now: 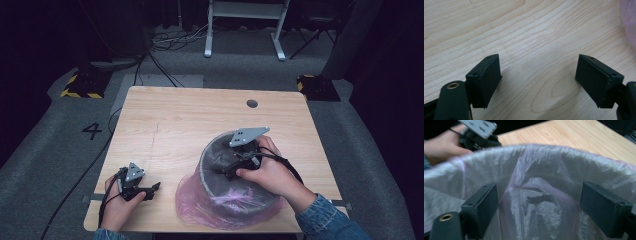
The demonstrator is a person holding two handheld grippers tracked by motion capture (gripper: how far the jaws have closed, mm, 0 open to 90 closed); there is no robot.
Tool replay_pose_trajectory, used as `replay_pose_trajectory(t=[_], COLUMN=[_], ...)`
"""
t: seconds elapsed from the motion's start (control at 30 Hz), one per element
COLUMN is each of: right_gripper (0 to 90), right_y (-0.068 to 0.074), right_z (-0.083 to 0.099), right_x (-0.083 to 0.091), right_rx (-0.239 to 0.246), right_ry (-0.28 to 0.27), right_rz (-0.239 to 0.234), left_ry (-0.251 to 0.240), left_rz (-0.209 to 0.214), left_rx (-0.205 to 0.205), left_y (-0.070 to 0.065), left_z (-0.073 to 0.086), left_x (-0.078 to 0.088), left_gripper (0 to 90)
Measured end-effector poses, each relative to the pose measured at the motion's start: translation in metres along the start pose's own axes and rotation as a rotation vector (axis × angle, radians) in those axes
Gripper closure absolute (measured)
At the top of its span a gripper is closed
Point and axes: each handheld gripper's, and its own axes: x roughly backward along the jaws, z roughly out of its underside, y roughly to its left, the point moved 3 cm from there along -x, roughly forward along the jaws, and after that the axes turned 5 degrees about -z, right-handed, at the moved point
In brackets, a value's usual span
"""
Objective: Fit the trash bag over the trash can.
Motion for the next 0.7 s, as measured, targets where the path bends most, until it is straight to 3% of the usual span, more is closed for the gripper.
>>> replay_pose_trajectory(t=[0.23,0.43,0.53,0.7], right_gripper=[18.6,23.3,28.3,28.3], right_y=[-0.006,-0.009,-0.01,-0.01], right_z=[0.007,0.013,0.015,0.022], right_x=[-0.015,-0.023,-0.027,-0.034], right_rx=[-0.028,-0.023,0.01,-0.004], right_ry=[0.082,0.15,0.19,0.249], right_rz=[0.01,-0.03,-0.043,-0.065], left_ry=[0.0,0.0,0.0,0.001], left_rz=[-0.001,-0.001,0.0,0.0], left_rx=[0.001,0.0,0.0,0.0], left_y=[0.0,0.0,0.0,0.0], left_z=[0.0,0.0,0.0,0.0], left_x=[0.0,0.0,0.0,0.0], left_gripper=[19.8,19.8,19.8,19.7])
